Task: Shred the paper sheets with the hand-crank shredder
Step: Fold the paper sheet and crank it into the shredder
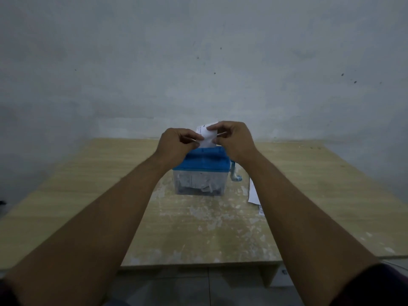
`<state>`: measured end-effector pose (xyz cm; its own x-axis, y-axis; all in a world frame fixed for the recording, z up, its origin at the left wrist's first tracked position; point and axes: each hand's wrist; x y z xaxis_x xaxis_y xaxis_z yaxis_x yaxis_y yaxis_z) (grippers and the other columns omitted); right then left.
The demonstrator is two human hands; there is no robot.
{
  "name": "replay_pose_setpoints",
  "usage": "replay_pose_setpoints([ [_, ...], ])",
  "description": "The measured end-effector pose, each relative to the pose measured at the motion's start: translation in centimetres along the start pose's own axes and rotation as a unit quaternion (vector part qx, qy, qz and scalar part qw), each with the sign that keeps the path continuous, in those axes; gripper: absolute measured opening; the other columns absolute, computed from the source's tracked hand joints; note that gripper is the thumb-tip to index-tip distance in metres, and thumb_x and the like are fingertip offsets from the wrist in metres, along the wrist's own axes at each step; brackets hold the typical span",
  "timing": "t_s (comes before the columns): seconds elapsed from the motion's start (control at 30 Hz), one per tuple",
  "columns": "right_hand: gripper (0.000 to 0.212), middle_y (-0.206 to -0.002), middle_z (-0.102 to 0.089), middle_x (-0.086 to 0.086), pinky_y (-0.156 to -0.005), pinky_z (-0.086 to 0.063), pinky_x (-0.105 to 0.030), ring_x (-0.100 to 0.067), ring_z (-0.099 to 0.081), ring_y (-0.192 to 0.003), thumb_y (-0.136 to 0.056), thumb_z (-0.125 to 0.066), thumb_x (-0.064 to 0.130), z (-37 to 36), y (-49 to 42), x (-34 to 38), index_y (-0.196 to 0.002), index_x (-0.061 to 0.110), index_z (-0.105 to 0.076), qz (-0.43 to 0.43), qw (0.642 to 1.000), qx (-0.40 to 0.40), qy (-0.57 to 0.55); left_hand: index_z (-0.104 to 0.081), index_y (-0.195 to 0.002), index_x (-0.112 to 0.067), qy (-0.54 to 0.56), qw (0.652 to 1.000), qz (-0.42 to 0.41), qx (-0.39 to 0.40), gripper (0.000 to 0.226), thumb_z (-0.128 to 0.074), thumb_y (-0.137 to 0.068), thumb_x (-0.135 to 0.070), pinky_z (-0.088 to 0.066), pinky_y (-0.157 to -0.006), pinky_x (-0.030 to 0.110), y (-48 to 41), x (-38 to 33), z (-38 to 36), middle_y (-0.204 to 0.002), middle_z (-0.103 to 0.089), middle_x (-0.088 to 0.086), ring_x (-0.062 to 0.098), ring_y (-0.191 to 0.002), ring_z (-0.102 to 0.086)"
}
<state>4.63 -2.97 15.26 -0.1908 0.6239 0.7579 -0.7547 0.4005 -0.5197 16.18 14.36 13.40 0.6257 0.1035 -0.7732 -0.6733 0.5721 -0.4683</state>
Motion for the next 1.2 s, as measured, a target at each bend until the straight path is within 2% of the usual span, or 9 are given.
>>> replay_pose_setpoints([
  [0.27, 0.037, -0.092, -0.077, 0.003, -0.074, -0.062, -0.03, -0.015, -0.072, -0.081, -0.079, -0.074, -0.007, -1.0, 0.2, -2.2, -0.097, 0.025, -0.081, -0.039, 0.997, -0.006, 0.067, -0.084, -0.101, -0.023, -0.052, 0.998, -0.025, -0.004, 0.015, -0.08, -0.093, -0.011, -0.048, -0.086, 0.002, -0.2, 2.6, -1.1, -0.096, -0.078, -0.012, -0.011, -0.09, -0.068],
  [0.4, 0.037, -0.093, -0.078, 0.0, -0.076, -0.064, -0.033, -0.019, -0.075, -0.082, -0.078, -0.077, -0.005, -0.8, 0.1, -2.2, -0.101, 0.023, -0.082, -0.048, 0.997, -0.006, 0.062, -0.084, -0.106, -0.028, -0.045, 0.999, -0.021, 0.012, 0.014, -0.079, -0.095, -0.023, -0.051, -0.094, 0.012, -0.6, 2.8, -1.5, -0.106, -0.079, -0.014, -0.004, -0.1, -0.07],
  [0.57, 0.041, -0.089, -0.077, 0.004, -0.074, -0.065, -0.031, -0.015, -0.075, -0.076, -0.077, -0.08, -0.003, -0.9, 0.3, -2.0, -0.109, 0.023, -0.08, -0.041, 0.997, -0.002, 0.066, -0.085, -0.101, -0.031, -0.017, 0.999, -0.013, 0.037, 0.022, -0.088, -0.085, -0.045, -0.051, -0.095, 0.017, -0.6, 2.5, -1.9, -0.102, -0.079, -0.019, -0.004, -0.103, -0.07],
  [0.73, 0.048, -0.094, -0.078, 0.004, -0.078, -0.062, -0.025, -0.011, -0.075, -0.085, -0.081, -0.078, -0.001, -0.5, 0.7, -2.3, -0.121, 0.025, -0.076, -0.045, 0.997, -0.007, 0.067, -0.084, -0.098, -0.036, -0.037, 0.998, 0.004, 0.049, 0.037, -0.095, -0.068, -0.055, -0.049, -0.089, 0.013, -0.2, 2.6, -2.1, -0.102, -0.074, -0.025, -0.012, -0.094, -0.065],
  [0.87, 0.038, -0.101, -0.076, 0.006, -0.08, -0.056, -0.013, -0.005, -0.071, -0.093, -0.092, -0.067, 0.002, 0.1, 2.4, -3.6, -0.12, 0.025, -0.077, -0.039, 0.994, -0.067, 0.074, -0.084, -0.097, -0.038, -0.035, 0.999, 0.011, 0.038, 0.04, -0.095, -0.064, -0.059, -0.047, -0.09, 0.011, -0.1, 2.7, -2.4, -0.109, -0.075, -0.022, -0.01, -0.099, -0.065],
  [0.93, 0.035, -0.102, -0.075, 0.006, -0.079, -0.058, -0.016, -0.002, -0.068, -0.089, -0.098, -0.058, 0.003, 0.3, 3.8, -4.5, -0.117, 0.025, -0.078, -0.039, 0.988, -0.1, 0.108, -0.084, -0.096, -0.038, -0.033, 0.999, 0.012, 0.031, 0.038, -0.095, -0.065, -0.057, -0.045, -0.088, 0.007, 0.1, 2.8, -2.5, -0.112, -0.074, -0.021, -0.009, -0.101, -0.064],
  [1.03, 0.024, -0.09, -0.074, 0.005, -0.062, -0.064, -0.03, 0.0, -0.068, -0.071, -0.107, -0.054, 0.016, 0.4, 6.4, -5.4, -0.111, 0.024, -0.077, -0.089, 0.988, -0.106, 0.066, -0.085, -0.097, -0.034, -0.026, 0.999, 0.018, 0.027, 0.036, -0.096, -0.068, -0.052, -0.04, -0.08, 0.0, 0.3, 2.9, -2.5, -0.115, -0.073, -0.019, -0.006, -0.102, -0.063],
  [1.1, 0.02, -0.085, -0.074, 0.009, -0.067, -0.065, -0.043, -0.008, -0.07, -0.072, -0.108, -0.055, 0.027, 0.4, 7.8, -5.9, -0.106, 0.027, -0.075, -0.115, 0.988, -0.101, 0.032, -0.085, -0.099, -0.031, -0.023, 0.999, 0.018, 0.024, 0.038, -0.096, -0.069, -0.05, -0.04, -0.077, -0.002, 0.4, 2.9, -2.6, -0.118, -0.074, -0.014, 0.0, -0.107, -0.063],
  [1.2, 0.015, -0.088, -0.075, 0.015, -0.083, -0.063, -0.041, -0.006, -0.071, -0.08, -0.106, -0.057, 0.034, 0.4, 9.3, -6.7, -0.105, 0.033, -0.072, -0.132, 0.986, -0.088, 0.052, -0.085, -0.1, -0.03, -0.014, 0.999, 0.024, 0.025, 0.037, -0.096, -0.069, -0.048, -0.04, -0.075, -0.004, 0.4, 3.0, -2.7, -0.12, -0.073, -0.012, 0.003, -0.11, -0.063],
])
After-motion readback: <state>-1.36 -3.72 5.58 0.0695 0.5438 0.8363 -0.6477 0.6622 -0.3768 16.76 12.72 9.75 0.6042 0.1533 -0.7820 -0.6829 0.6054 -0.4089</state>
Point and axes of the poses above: each hand's wrist, its own y-axis away from the middle knuckle, its own z-axis out of the back of the hand, x = y × z
